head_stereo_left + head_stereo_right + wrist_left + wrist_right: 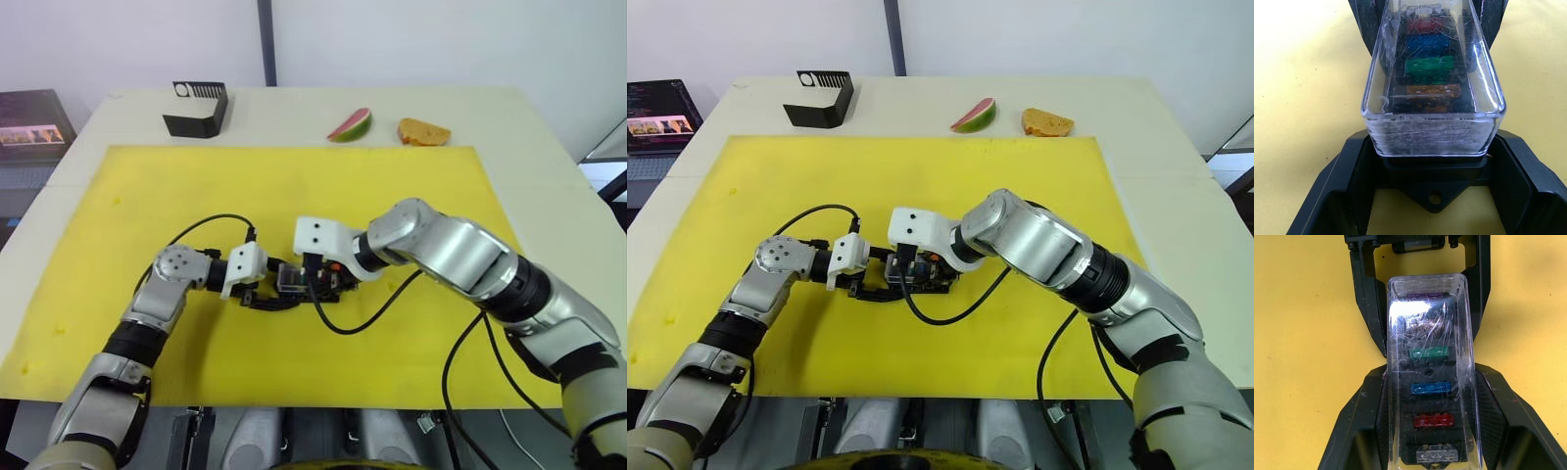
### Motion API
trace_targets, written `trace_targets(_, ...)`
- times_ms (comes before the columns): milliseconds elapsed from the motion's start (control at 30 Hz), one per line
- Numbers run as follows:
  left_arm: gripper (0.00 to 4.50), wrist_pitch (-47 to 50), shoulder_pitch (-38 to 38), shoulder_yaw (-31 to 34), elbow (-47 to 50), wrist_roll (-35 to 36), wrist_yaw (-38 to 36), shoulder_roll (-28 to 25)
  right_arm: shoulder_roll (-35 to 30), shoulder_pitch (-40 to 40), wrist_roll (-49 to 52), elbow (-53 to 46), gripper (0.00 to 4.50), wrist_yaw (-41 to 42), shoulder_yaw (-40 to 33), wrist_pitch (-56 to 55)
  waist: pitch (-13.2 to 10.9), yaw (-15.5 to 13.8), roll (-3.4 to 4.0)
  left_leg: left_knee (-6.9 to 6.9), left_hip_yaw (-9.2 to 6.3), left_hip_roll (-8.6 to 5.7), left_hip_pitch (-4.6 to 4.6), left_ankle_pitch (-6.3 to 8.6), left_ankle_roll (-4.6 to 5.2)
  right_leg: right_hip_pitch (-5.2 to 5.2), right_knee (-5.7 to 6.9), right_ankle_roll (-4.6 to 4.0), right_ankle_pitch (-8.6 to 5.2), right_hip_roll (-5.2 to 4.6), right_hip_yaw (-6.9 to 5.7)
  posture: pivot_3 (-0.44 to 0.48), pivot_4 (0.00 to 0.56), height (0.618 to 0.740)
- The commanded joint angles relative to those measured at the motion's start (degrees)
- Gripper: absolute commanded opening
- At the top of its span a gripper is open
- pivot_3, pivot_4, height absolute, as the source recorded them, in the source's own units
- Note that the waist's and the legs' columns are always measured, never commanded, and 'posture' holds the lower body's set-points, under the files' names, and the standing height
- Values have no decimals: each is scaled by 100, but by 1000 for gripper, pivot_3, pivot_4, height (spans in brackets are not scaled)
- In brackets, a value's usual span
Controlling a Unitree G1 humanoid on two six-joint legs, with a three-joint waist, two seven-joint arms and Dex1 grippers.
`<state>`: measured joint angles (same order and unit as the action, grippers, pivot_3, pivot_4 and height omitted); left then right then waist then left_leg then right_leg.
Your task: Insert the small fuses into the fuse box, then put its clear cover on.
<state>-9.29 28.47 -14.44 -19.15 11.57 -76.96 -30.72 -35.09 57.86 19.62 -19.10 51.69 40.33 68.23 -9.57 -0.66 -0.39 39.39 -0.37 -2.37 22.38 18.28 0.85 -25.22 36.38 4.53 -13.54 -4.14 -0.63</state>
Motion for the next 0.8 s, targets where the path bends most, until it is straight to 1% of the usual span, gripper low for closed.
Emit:
trace_targets(33, 2615, 49, -10, -92, -76, -202, 102, 65, -110, 66, -107, 29, 1691, 166, 128, -85, 0, -1, 0, 0, 0, 0, 0, 1, 2, 0, 0, 0, 0, 0, 0, 0, 150, 740)
trace_targets(433, 2615, 28, -1, -72, -74, -268, 112, 69, 116, 101, -334, 238, 1691, 324, 149, -264, 2, -4, 1, 7, 0, -1, 0, 2, 3, 4, 0, 0, 0, 0, -1, 0, 150, 740)
trace_targets(500, 2615, 29, 4, -71, -71, -276, 121, 74, 109, 93, -339, 208, 2738, 344, 115, -299, 2, -5, 1, 10, -1, -1, 0, 2, 3, 5, 0, 0, 0, 0, -1, 0, 150, 740)
trace_targets(567, 2615, 23, 25, -71, -90, -282, 117, 76, 107, 114, -341, 210, 3467, 369, 68, -306, 2, -5, 1, 11, 0, 0, 0, 2, 3, 5, 0, 0, 0, 0, -1, 0, 150, 740)
trace_targets(600, 2615, 31, 43, -64, -103, -279, 119, 78, 107, 136, -320, 215, 4007, 386, 18, -289, 2, -6, 1, 12, -1, -1, 0, 2, 3, 5, 0, 0, 0, 0, -1, 0, 150, 740)
trace_targets(800, 2615, 39, 52, -62, -120, -279, 108, 71, 12, 104, -262, 116, 4007, 457, -123, -229, 2, -6, 1, 14, -1, -1, 1, 2, 4, 5, 1, 0, 0, 0, -1, 0, 150, 740)
